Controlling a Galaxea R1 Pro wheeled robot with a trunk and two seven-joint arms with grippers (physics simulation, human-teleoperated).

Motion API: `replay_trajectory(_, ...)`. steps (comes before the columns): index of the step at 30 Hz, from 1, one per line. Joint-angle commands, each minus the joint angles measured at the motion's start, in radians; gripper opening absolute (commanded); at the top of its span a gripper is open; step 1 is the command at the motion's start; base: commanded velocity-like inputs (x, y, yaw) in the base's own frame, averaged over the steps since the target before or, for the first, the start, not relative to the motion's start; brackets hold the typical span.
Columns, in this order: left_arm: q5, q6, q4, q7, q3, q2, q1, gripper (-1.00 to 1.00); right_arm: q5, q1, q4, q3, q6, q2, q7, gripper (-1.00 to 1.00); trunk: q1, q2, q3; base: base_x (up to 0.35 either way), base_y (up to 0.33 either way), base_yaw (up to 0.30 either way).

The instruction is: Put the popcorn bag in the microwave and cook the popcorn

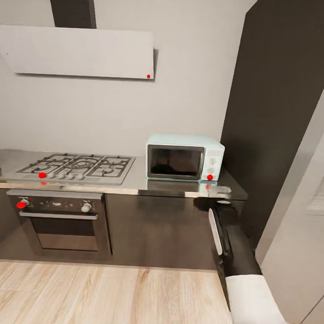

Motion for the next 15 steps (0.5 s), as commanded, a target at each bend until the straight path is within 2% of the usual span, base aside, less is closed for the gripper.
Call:
replay_trajectory(1,0.006,0.000,-0.001,0.001,0.000,0.000,0.000,1.00,0.004,-0.028,0.008,0.000,0.002,0.002,-0.008,1.00,0.000,-0.001,-0.001,0.000,0.000,0.000)
replay_trajectory(3,0.006,0.000,-0.001,0.001,0.000,0.000,0.000,1.00,0.002,-0.090,0.041,0.000,-0.016,0.016,-0.028,1.00,0.000,-0.001,-0.001,0.000,0.000,0.000)
replay_trajectory(5,0.006,0.000,-0.001,0.001,0.001,0.000,0.000,1.00,0.001,-0.146,0.096,-0.001,-0.068,0.018,-0.039,1.00,0.000,-0.001,-0.001,0.000,0.000,0.000)
replay_trajectory(7,0.006,0.000,-0.001,0.001,0.001,0.000,0.000,1.00,0.000,-0.205,0.185,-0.004,-0.171,0.018,-0.051,1.00,0.000,-0.001,-0.001,0.000,0.000,0.000)
replay_trajectory(9,0.006,-0.001,-0.001,0.001,0.000,0.000,0.000,1.00,0.001,-0.254,0.297,-0.006,-0.249,0.018,-0.107,1.00,0.000,-0.001,-0.001,0.000,0.000,0.000)
replay_trajectory(11,0.006,0.000,-0.001,0.001,0.000,0.000,0.000,1.00,0.003,-0.277,0.296,-0.007,-0.278,0.018,-0.154,1.00,0.000,-0.001,-0.001,0.000,0.000,0.000)
replay_trajectory(15,0.006,-0.001,-0.001,0.001,0.001,0.000,0.000,1.00,0.001,-0.279,0.230,-0.002,-0.274,0.018,-0.171,1.00,0.000,-0.001,-0.001,0.000,0.000,0.000)
